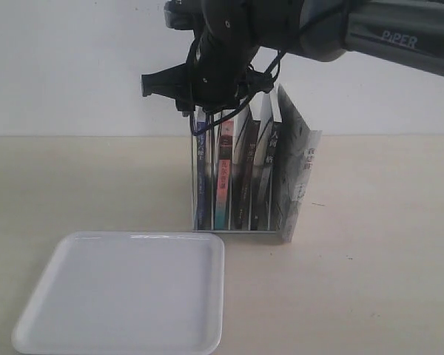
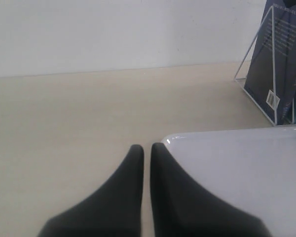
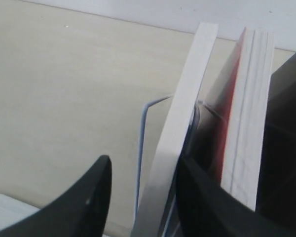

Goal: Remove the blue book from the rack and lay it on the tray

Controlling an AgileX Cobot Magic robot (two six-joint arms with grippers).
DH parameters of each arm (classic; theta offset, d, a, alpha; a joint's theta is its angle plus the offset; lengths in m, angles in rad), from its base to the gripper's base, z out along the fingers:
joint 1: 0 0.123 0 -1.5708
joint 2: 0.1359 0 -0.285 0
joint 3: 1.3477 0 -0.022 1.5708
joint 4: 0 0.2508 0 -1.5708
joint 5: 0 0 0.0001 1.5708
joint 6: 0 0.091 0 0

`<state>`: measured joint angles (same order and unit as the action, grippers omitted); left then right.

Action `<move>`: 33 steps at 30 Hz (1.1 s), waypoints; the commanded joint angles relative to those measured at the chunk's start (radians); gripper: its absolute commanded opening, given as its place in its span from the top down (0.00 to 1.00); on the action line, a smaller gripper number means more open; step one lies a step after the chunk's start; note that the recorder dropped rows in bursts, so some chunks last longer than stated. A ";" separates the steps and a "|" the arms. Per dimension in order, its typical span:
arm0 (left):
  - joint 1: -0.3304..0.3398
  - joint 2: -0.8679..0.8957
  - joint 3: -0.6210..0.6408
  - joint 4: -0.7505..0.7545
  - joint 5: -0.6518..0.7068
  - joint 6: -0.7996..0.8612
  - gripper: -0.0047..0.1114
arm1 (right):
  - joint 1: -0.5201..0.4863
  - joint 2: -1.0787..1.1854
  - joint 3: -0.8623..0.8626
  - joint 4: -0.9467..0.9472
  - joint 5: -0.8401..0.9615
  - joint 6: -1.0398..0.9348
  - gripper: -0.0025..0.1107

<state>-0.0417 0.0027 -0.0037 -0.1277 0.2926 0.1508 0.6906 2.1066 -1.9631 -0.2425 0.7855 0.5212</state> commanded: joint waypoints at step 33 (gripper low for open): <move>0.002 -0.003 0.004 0.005 -0.001 0.001 0.92 | -0.003 0.002 -0.004 -0.029 0.049 0.050 0.61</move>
<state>-0.0417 0.0027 -0.0037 -0.1277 0.2926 0.1508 0.6906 2.1055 -1.9650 -0.2659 0.8081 0.5622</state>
